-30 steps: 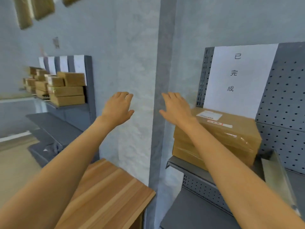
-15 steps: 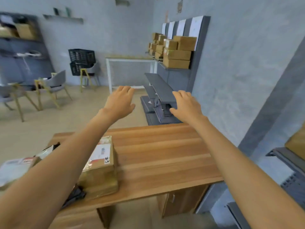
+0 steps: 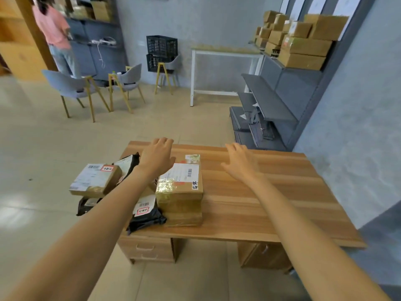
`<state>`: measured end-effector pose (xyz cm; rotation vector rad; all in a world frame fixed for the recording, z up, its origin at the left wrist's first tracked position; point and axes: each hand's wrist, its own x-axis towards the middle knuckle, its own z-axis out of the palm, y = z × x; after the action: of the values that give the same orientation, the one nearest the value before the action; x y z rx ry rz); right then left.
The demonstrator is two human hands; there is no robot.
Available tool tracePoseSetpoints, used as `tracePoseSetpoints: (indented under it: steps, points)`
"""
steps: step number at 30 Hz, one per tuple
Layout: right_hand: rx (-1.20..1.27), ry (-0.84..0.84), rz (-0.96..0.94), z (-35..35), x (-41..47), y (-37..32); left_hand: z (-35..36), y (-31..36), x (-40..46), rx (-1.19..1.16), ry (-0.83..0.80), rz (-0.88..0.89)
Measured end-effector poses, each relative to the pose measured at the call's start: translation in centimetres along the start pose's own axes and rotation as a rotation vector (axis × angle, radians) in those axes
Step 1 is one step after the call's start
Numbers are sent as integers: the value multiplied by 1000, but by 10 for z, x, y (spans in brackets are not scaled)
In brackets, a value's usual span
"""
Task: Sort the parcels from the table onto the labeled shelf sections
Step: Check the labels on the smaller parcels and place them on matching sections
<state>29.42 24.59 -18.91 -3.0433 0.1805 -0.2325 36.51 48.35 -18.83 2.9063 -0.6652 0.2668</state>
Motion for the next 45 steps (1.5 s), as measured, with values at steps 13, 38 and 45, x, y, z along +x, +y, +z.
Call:
tracePoseSetpoints:
  steps: [13,38,45]
  points:
    - [306,-211,239,98,37,-36,115,-71,22,-463,-243,-315]
    - [1342,-552,733,203,63,-46,187,-63,36,-1339,-398,-902]
    - [1346,-493,658,170,69,-27,151,-67,61,-1196,-475,-730]
